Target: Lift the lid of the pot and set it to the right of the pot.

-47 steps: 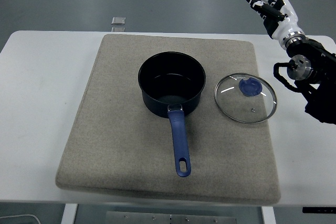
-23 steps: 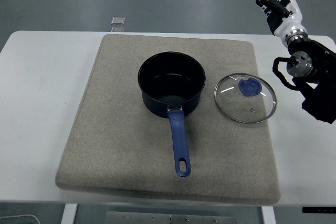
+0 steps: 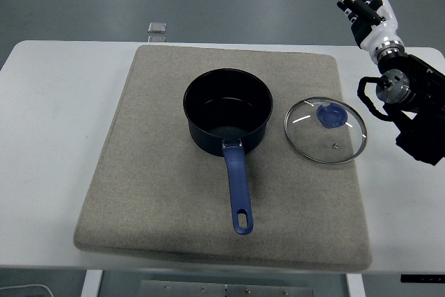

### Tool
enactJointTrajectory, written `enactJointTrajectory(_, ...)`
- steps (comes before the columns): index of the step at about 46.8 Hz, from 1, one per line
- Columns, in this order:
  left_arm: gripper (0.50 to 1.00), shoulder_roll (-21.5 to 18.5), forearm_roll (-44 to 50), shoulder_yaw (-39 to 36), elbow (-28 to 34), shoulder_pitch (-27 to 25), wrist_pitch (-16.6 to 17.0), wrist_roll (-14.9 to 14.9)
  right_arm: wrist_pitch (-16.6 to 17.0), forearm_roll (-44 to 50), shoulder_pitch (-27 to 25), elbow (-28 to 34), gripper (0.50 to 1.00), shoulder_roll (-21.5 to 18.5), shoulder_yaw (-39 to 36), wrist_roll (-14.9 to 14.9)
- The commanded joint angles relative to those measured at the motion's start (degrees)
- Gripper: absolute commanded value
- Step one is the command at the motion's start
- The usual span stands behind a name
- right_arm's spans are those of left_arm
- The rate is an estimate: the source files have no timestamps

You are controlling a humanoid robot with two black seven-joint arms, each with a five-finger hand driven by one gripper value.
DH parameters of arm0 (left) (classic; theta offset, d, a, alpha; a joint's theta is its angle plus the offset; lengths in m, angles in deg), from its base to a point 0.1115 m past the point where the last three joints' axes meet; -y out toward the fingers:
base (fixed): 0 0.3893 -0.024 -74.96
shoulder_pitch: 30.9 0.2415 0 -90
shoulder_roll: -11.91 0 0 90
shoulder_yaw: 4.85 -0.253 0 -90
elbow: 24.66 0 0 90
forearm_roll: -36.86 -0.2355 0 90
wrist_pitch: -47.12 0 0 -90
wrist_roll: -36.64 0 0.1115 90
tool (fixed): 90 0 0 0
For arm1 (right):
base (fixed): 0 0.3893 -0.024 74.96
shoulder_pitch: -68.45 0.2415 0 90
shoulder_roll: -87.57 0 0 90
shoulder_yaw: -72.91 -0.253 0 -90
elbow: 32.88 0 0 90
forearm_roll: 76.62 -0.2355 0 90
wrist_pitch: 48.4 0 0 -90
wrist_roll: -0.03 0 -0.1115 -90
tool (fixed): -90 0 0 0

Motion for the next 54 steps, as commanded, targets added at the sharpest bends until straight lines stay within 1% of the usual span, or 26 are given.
enactJointTrajectory(1,1.0,0.0,0.0,0.0,-0.03,0.0,0.0,0.0,-0.74,-0.16,0.0,0.0,0.917,-0.01,-0.29,-0.21)
enactJointTrajectory(6,1.0,0.0,0.0,0.0,-0.03,0.0,0.0,0.0,-2.06,-0.16,0.0,0.0,0.917,-0.27,-0.29,-0.3)
enactJointTrajectory(8,1.0,0.0,0.0,0.0,0.06,0.0,0.0,0.0,-1.97,-0.07,0.0,0.0,0.919,-0.27,-0.2,-0.3)
enactJointTrajectory(10,1.0,0.0,0.0,0.0,-0.03,0.0,0.0,0.0,-1.89,-0.07,-0.09,0.0,0.934,-0.27,-0.11,-0.21)
enactJointTrajectory(17,1.0,0.0,0.0,0.0,-0.03,0.0,0.0,0.0,-1.97,0.72,-0.09,0.0,0.934,-0.27,-0.02,0.4)
enactJointTrajectory(44,1.0,0.0,0.0,0.0,-0.03,0.0,0.0,0.0,-1.97,1.6,0.08,-0.09,0.934,-0.01,0.42,0.4)
enactJointTrajectory(50,1.0,0.0,0.0,0.0,0.06,0.0,0.0,0.0,-2.41,1.86,0.17,-0.09,0.934,-0.01,0.42,1.72)
enactJointTrajectory(54,1.0,0.0,0.0,0.0,-0.03,0.0,0.0,0.0,-2.85,2.21,0.08,-0.09,0.934,-0.01,0.59,3.65)
